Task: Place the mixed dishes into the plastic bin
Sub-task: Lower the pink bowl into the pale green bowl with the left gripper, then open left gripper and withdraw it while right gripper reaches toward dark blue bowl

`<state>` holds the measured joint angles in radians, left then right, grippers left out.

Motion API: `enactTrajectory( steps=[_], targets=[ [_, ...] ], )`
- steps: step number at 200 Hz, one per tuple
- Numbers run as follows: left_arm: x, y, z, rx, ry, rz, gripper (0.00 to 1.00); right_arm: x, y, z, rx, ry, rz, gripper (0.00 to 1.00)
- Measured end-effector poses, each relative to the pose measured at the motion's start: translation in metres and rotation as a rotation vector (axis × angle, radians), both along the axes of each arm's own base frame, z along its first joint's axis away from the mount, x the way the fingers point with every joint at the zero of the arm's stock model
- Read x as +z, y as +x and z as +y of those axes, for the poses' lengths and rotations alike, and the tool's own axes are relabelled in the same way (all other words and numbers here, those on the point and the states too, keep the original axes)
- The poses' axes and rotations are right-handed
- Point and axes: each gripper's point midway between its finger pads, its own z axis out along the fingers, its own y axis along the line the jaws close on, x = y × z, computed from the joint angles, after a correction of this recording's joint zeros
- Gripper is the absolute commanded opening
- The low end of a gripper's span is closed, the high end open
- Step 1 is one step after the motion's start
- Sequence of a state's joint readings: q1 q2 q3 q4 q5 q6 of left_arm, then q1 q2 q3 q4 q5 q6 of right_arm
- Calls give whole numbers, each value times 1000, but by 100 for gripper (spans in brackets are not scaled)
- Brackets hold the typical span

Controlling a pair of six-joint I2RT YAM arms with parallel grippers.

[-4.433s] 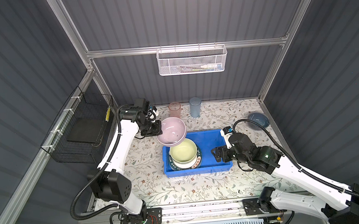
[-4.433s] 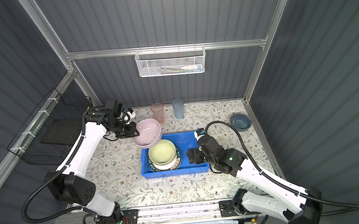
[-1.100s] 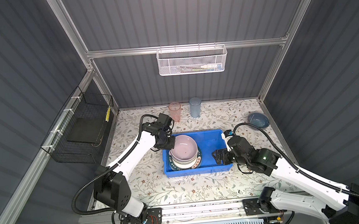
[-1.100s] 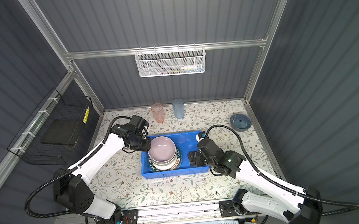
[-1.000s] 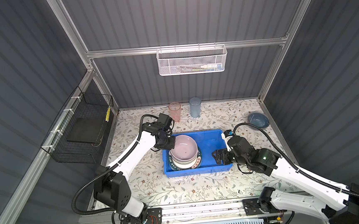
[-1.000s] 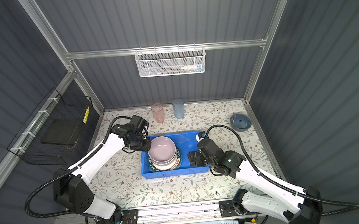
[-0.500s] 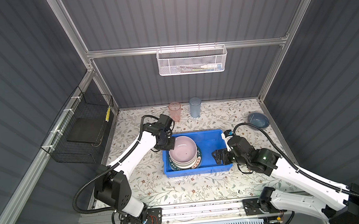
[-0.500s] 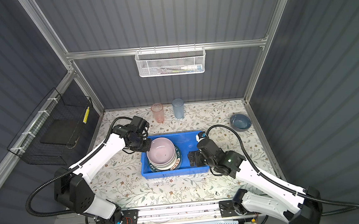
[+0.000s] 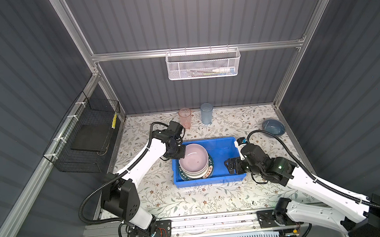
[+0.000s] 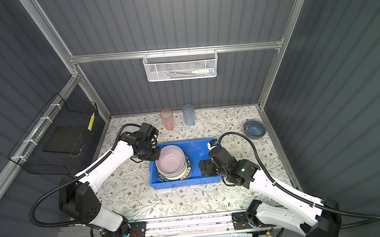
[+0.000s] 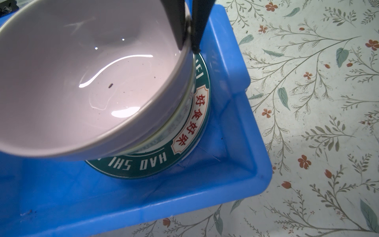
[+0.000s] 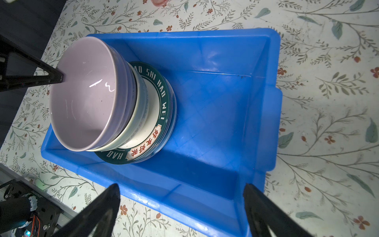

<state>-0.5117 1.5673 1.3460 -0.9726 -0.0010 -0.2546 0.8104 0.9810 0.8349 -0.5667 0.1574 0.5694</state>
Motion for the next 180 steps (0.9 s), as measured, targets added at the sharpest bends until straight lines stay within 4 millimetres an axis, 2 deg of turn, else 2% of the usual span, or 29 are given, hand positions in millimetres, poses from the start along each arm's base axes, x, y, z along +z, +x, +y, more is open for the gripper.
enactTrajectory(
  steps=[45, 85, 103, 136, 159, 180],
  targets=[
    [0, 0, 1, -1, 5, -3, 37, 0, 0, 0, -3, -1, -1, 94],
    [14, 5, 6, 1, 14, -66, 63, -3, 6, -16, -60, -27, 5, 92],
    [31, 8, 8, -1, 4, -135, 73, -2, 10, -27, -98, -30, 3, 91],
    [57, 15, 20, 23, -8, -236, 75, 9, 20, -51, -173, -4, -17, 90],
    [59, 24, 39, 75, -9, -259, 82, 14, 27, -73, -238, -7, -23, 88],
    [51, 29, 61, 128, -1, -267, 89, 14, 38, -105, -351, -16, -14, 85]
  ],
)
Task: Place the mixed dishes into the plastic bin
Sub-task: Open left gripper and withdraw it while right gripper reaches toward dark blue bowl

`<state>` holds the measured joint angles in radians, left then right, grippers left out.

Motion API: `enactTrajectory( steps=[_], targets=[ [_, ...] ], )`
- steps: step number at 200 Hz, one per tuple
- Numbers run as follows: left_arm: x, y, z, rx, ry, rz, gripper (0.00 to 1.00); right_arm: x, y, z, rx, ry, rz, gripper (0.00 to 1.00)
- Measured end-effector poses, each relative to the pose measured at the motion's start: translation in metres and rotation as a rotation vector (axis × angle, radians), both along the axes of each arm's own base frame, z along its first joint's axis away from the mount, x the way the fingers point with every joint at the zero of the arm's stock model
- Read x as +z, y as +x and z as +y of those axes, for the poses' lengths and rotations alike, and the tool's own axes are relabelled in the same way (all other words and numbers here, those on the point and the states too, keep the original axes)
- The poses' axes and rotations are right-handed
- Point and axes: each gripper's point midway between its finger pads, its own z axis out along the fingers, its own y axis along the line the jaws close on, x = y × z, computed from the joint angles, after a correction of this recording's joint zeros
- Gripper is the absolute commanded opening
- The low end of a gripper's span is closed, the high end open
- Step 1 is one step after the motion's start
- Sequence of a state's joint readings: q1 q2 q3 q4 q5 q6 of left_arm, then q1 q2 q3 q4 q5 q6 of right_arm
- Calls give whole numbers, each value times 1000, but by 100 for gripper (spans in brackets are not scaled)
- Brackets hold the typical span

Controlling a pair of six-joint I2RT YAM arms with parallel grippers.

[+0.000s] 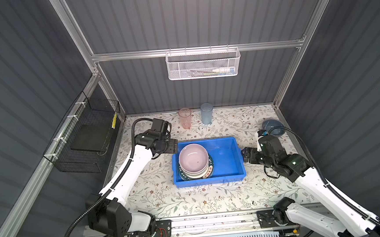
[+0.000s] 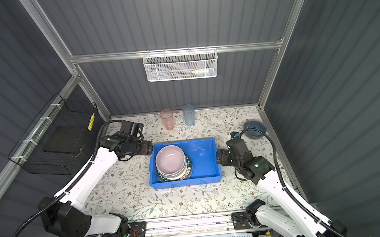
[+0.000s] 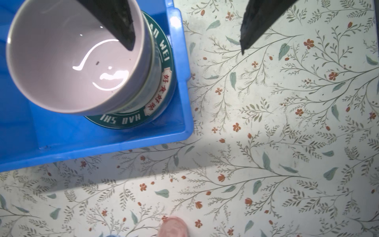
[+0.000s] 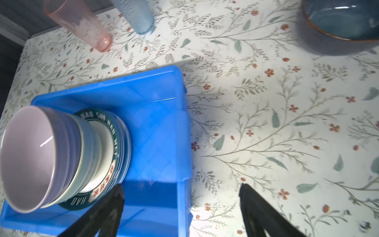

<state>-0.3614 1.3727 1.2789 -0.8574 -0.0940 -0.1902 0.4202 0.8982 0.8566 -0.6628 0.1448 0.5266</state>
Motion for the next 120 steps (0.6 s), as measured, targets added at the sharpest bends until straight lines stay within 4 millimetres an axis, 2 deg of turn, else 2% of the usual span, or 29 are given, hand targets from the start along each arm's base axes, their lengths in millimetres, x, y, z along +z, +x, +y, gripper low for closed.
enactTrajectory(
  steps=[21, 57, 100, 120],
  targets=[
    [-6, -1, 17, 34, 13, -9, 92, 0, 13, -41, -145, 0, 10, 82],
    [-4, 5, 23, 42, 30, -57, 93, -7, 34, -106, -370, 26, 45, 78],
    [-8, 11, 34, 78, 44, -98, 93, -28, 63, -170, -556, 67, 114, 67],
    [-6, 10, 37, 87, 43, -118, 93, -40, 75, -194, -615, 84, 147, 62]
  ],
)
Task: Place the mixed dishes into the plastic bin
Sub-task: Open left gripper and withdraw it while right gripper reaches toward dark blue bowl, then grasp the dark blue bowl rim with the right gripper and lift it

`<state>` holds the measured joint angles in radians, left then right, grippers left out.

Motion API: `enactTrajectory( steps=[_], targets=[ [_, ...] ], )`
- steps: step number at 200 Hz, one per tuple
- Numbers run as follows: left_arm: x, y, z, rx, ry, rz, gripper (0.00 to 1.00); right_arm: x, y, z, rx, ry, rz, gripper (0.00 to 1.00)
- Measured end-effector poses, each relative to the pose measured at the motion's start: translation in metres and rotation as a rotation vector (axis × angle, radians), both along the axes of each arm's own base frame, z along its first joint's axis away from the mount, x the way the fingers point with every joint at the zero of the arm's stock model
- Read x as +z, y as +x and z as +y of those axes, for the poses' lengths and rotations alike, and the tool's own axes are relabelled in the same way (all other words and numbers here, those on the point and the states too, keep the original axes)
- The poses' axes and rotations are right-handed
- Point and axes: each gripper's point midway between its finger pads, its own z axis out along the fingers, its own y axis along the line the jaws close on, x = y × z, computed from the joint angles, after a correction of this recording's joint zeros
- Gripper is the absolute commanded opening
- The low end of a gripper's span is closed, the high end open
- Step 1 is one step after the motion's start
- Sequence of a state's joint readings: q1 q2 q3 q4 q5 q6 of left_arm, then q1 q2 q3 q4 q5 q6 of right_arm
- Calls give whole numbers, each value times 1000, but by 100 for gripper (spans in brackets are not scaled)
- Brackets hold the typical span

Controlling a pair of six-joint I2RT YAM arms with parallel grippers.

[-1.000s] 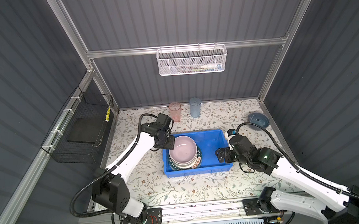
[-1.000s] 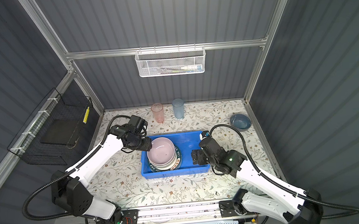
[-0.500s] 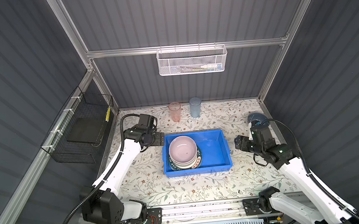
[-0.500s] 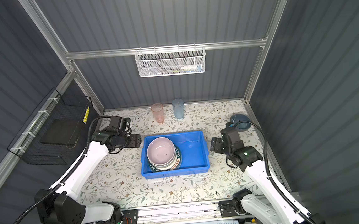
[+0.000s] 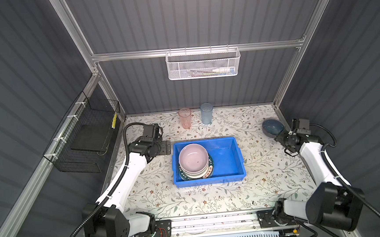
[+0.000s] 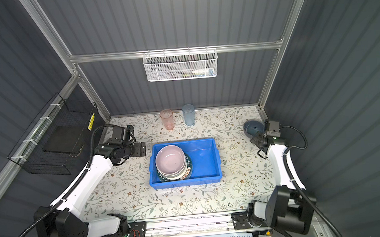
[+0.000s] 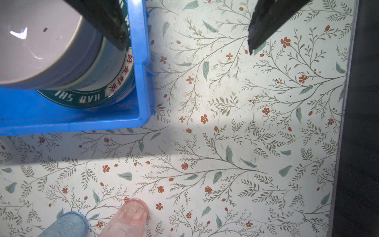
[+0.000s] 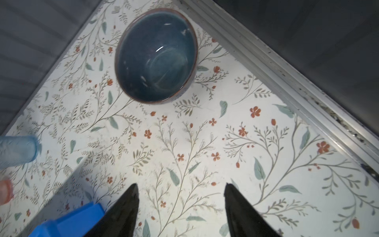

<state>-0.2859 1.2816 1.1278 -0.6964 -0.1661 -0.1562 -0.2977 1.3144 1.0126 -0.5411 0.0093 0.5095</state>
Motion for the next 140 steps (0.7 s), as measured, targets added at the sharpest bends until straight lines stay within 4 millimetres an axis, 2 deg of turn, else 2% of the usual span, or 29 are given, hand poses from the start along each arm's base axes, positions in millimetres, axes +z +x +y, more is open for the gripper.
enactTrajectory(
  steps=[30, 66, 102, 140],
  targets=[
    [6, 0, 5, 17, 0, -37, 93, -12, 21, -23, -46, 19, 23, 57],
    [7, 1, 7, 26, -3, -52, 93, -29, 46, -39, -74, 64, 31, 54],
    [6, 1, 8, 30, 3, -52, 93, -47, 69, -45, -72, 107, 50, 53],
    [2, 0, 8, 30, 5, -45, 93, -51, 97, -52, -61, 133, 41, 51]
  ],
)
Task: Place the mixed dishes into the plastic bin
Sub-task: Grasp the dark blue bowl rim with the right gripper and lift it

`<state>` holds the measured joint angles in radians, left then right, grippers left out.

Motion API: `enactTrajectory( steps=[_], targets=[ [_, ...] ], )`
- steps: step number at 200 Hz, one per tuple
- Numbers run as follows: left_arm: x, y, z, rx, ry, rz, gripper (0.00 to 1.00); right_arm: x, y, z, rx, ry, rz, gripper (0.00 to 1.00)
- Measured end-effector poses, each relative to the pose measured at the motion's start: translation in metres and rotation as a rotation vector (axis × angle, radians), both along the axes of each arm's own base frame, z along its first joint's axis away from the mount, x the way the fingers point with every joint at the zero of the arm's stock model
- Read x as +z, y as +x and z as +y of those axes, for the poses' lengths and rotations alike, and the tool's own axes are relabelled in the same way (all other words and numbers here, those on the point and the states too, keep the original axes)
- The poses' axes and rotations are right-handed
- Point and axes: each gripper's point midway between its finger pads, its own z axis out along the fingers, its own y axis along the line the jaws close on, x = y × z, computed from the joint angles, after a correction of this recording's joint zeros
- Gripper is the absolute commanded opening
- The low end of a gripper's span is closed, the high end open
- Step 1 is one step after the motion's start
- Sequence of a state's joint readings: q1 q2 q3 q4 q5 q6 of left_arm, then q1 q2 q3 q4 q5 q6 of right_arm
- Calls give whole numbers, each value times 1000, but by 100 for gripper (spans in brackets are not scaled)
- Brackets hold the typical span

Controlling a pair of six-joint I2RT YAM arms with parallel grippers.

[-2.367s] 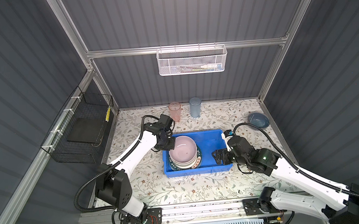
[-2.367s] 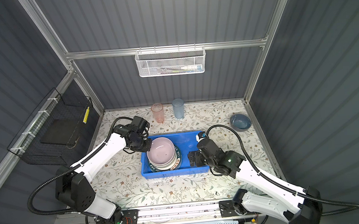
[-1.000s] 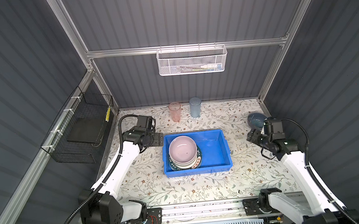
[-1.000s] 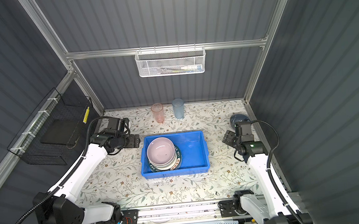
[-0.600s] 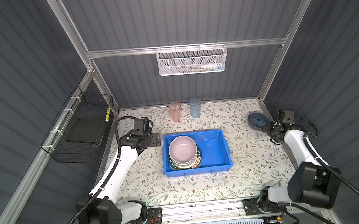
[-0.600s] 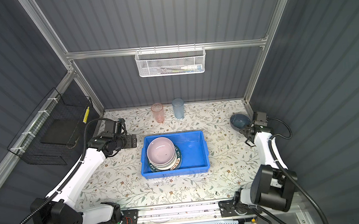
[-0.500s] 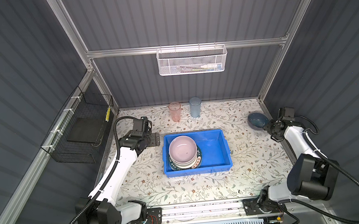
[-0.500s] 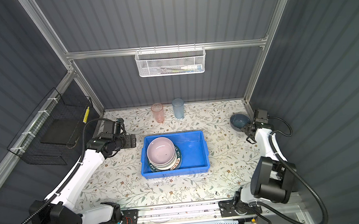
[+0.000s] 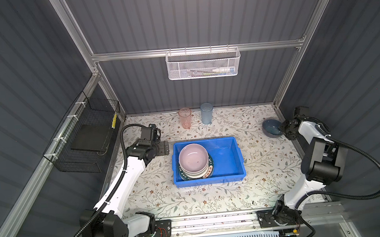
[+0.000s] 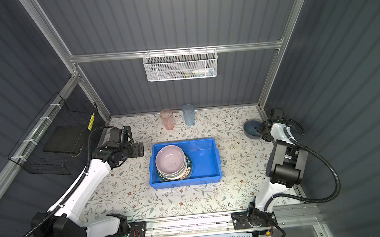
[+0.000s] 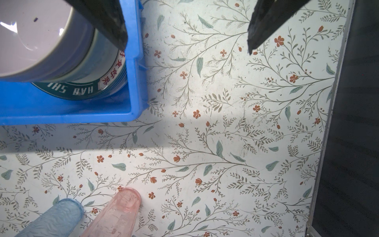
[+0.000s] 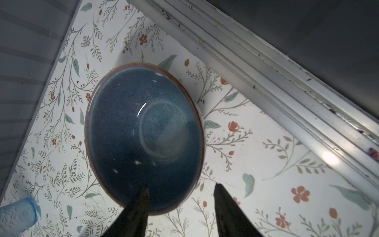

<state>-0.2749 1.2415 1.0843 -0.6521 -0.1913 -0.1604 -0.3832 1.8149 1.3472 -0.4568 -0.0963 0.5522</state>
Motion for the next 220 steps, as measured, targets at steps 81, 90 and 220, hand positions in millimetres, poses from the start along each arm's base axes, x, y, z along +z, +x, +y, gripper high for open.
enactTrajectory(
  steps=[81, 90, 220],
  targets=[
    [0, 0, -2, -5, -7, 0, 92, -39, 8, -3, 12, 38, 95, 36],
    [0, 0, -2, -5, -7, 0, 92, -43, 7, -2, 15, 41, 105, 33],
    [-4, 1, -3, -10, -8, 13, 92, -51, 0, 24, 83, 48, 152, 0]
  ],
)
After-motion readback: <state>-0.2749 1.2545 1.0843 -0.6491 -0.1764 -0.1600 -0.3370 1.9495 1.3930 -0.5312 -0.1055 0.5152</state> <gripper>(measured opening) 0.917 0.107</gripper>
